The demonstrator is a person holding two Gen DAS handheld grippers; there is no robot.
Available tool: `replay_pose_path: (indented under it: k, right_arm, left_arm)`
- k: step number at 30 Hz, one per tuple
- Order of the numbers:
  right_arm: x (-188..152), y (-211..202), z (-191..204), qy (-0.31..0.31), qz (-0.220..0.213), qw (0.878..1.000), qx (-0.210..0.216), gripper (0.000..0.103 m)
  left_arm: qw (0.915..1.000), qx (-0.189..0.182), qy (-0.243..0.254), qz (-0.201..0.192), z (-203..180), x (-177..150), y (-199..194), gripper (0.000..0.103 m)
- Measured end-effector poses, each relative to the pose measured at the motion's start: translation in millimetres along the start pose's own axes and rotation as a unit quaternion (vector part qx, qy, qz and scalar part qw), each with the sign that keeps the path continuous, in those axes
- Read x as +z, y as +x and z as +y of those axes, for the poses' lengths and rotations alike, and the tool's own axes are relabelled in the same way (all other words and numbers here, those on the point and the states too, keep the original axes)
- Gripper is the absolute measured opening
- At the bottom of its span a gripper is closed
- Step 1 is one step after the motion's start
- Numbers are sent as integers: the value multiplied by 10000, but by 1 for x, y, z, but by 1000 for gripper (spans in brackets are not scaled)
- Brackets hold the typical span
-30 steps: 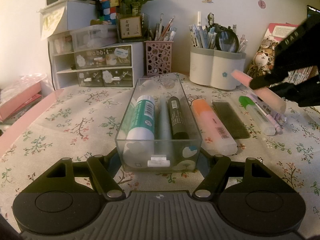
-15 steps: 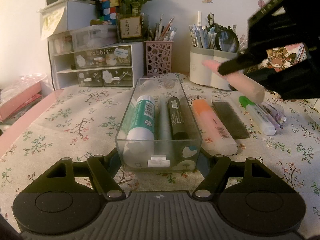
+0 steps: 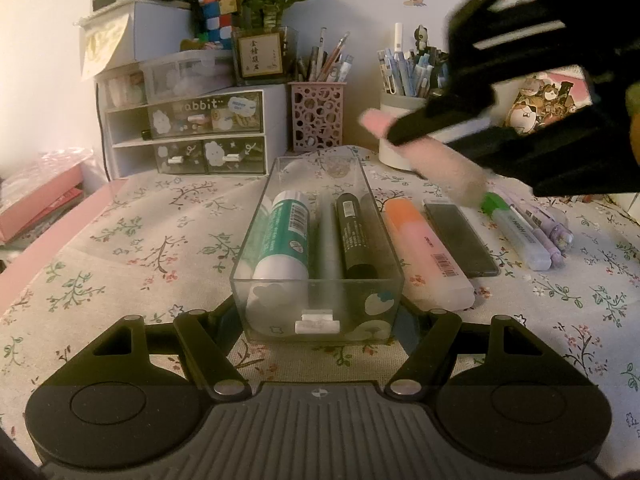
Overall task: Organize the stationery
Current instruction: 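Carry the pink pen with the right gripper down into the clear box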
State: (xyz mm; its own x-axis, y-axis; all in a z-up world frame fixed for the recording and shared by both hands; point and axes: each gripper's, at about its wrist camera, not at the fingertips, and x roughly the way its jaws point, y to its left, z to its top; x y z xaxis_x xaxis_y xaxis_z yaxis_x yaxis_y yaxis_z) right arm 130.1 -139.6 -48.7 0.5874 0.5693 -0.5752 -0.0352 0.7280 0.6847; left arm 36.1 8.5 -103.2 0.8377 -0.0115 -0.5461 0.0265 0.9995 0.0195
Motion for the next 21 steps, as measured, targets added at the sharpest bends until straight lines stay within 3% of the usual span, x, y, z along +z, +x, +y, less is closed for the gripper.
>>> replay_pose_path:
  k: [6, 21]
  right_arm:
    - [-2, 21, 14, -126, 235, 9996, 39, 16]
    - [-8, 55, 24, -378, 588, 9958, -586, 19]
  left_arm:
    - [10000, 0, 6, -2, 0, 1, 0, 73]
    - [10000, -2, 6, -6, -1, 1, 0, 73]
